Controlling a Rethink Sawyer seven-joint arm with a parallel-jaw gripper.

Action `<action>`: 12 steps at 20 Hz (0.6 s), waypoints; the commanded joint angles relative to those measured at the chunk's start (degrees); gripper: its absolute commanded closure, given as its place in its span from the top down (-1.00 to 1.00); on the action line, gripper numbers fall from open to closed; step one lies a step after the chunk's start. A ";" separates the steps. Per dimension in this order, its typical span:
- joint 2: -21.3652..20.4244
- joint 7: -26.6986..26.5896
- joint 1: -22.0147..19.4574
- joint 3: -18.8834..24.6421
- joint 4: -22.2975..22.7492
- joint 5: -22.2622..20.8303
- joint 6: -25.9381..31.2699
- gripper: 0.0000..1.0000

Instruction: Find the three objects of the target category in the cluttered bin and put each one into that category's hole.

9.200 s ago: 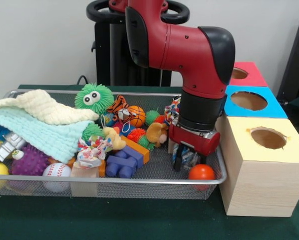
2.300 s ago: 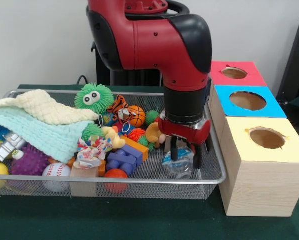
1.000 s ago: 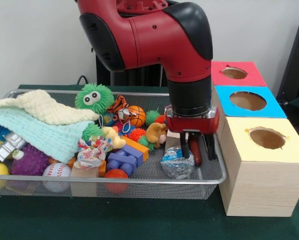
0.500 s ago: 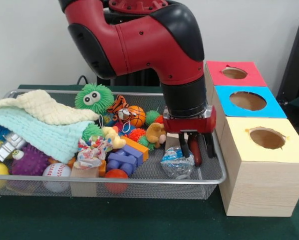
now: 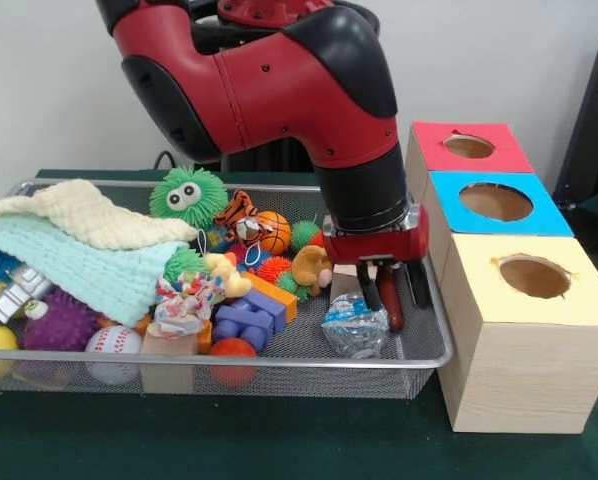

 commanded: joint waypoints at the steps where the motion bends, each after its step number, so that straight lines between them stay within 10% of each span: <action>1: 0.54 -17.22 -2.75 4.90 3.64 -3.53 7.09 1.00; 12: -1.21 -14.90 -3.92 2.31 2.39 -5.82 7.95 1.00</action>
